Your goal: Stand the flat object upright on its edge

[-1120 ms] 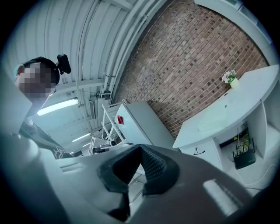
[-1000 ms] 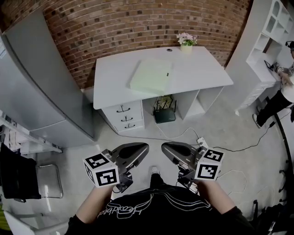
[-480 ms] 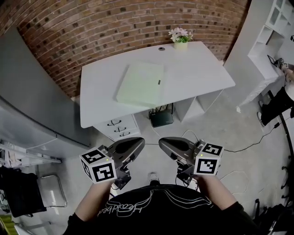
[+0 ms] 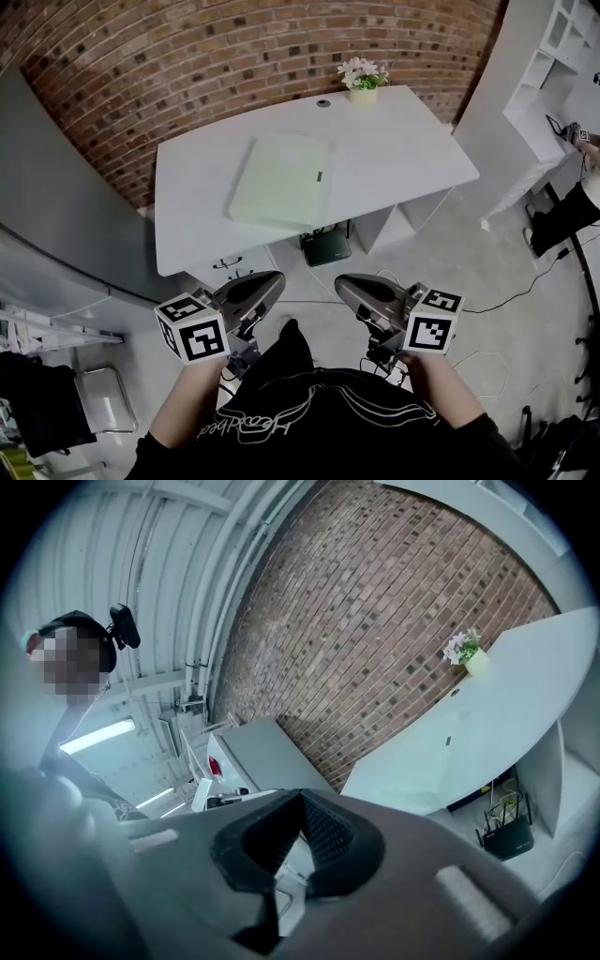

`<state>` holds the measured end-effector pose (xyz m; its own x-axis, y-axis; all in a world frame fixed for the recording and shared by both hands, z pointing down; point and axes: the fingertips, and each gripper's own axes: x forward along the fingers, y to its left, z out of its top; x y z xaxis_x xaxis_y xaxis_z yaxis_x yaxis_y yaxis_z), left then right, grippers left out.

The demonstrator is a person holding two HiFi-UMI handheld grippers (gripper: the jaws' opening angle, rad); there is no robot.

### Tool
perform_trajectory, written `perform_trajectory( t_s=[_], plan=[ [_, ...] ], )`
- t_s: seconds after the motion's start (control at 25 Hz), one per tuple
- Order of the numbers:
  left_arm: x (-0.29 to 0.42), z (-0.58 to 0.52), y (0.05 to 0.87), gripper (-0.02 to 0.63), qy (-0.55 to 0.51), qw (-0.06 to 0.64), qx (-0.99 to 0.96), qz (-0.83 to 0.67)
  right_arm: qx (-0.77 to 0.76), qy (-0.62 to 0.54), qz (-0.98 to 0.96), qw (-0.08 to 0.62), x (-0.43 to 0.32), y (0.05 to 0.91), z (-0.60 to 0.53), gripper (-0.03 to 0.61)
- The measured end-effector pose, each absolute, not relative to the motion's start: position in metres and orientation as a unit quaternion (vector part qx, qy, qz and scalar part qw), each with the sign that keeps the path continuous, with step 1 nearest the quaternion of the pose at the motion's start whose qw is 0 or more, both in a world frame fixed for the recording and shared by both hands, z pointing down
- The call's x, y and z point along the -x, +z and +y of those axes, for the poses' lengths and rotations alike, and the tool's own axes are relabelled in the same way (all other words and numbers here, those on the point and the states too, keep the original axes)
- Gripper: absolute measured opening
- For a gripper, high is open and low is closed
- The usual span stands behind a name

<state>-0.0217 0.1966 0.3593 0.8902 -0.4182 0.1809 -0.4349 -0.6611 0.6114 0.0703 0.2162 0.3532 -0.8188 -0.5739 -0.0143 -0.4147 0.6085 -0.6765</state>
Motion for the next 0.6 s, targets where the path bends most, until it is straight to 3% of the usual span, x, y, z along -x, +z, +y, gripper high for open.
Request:
perform_trajectory(
  t_s=[0.6],
  plan=[
    [0.033, 0.053, 0.396, 0.002, 0.045, 0.377, -0.898, -0.223, 0.336, -0.378, 0.854, 0.124, -0.086, 0.376, 0.082, 0.005]
  ],
)
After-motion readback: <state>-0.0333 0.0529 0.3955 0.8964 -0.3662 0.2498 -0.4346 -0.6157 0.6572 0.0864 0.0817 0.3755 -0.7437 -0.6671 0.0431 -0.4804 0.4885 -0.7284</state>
